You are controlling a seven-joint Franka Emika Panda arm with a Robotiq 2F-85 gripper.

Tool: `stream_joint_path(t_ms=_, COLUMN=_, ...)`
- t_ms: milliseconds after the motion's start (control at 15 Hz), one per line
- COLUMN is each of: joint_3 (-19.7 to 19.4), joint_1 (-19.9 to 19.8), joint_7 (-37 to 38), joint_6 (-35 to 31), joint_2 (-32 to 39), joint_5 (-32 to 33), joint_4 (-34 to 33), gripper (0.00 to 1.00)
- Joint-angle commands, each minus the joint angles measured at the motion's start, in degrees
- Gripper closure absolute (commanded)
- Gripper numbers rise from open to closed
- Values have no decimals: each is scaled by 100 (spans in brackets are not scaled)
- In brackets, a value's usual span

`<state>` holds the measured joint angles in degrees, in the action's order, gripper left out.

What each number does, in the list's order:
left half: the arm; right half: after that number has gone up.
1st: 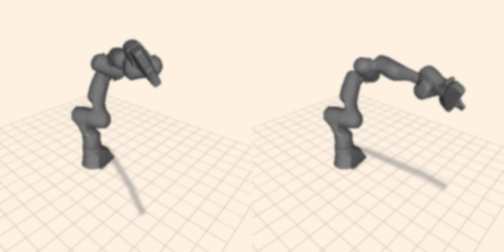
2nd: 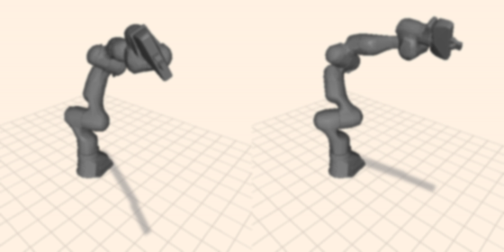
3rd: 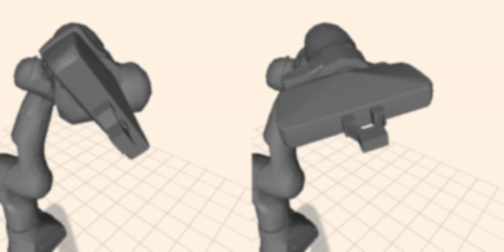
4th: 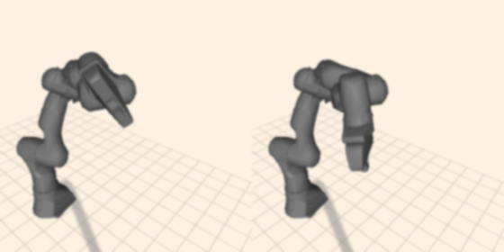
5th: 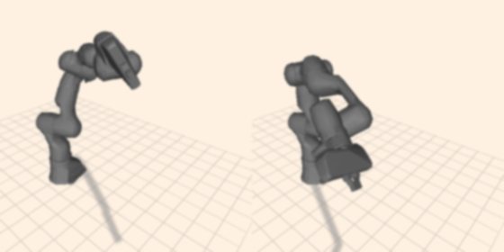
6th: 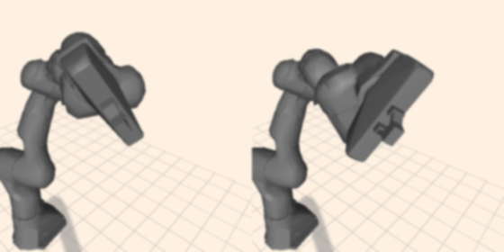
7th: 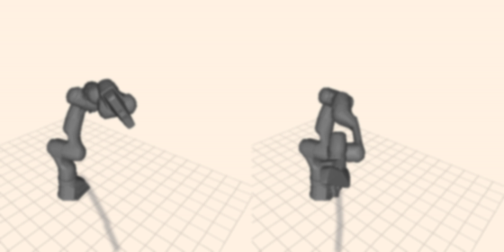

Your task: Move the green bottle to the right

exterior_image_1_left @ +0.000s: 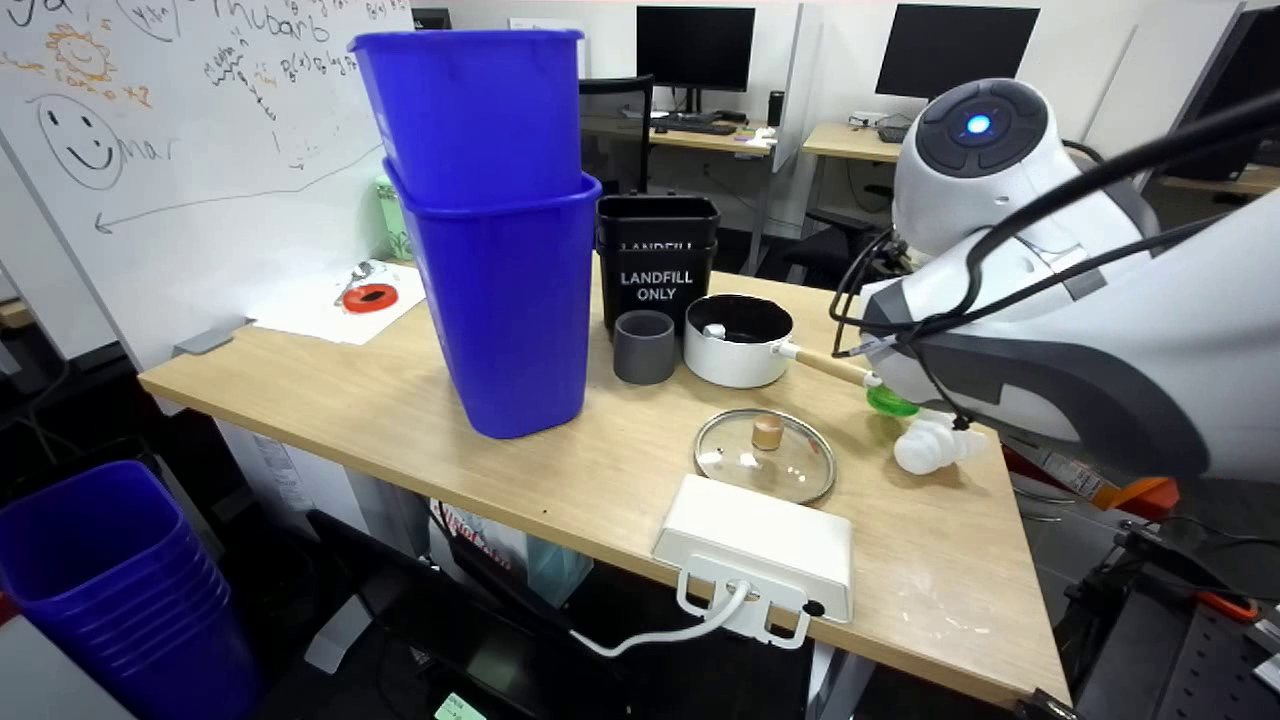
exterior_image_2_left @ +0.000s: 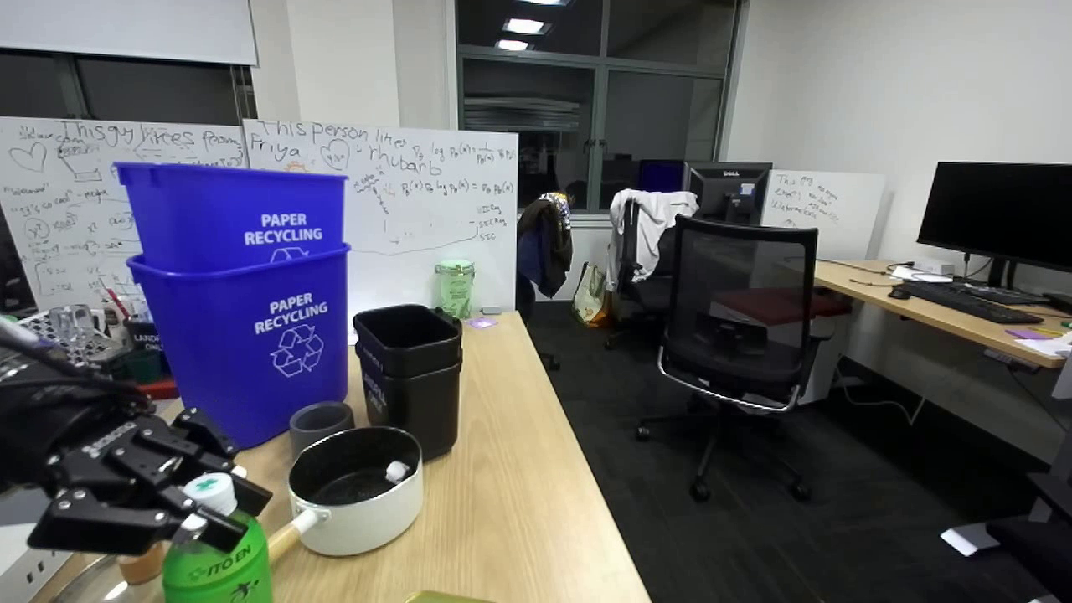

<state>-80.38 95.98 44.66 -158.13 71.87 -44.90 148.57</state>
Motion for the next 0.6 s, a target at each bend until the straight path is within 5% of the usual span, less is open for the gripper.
stream_joint_path(t_ms=0, joint_3=61, joint_1=219, joint_7=211, joint_6=-142, joint_2=-248, joint_5=127, joint_4=258, gripper=89)
stream_joint_path(t_ms=333, joint_3=139, joint_1=473, joint_7=305, joint_6=-117, joint_2=-325, joint_5=148, joint_4=443, gripper=83)
stream_joint_path(t_ms=400, joint_3=144, joint_1=501, joint_7=305, joint_6=-112, joint_2=-337, joint_5=152, joint_4=463, gripper=72)
stream_joint_path(t_ms=467, joint_3=152, joint_1=532, joint_7=293, joint_6=-120, joint_2=-364, joint_5=151, joint_4=488, gripper=39)
stream_joint_path(t_ms=533, joint_3=155, joint_1=553, joint_7=286, joint_6=-110, joint_2=-389, joint_5=157, joint_4=506, gripper=37)
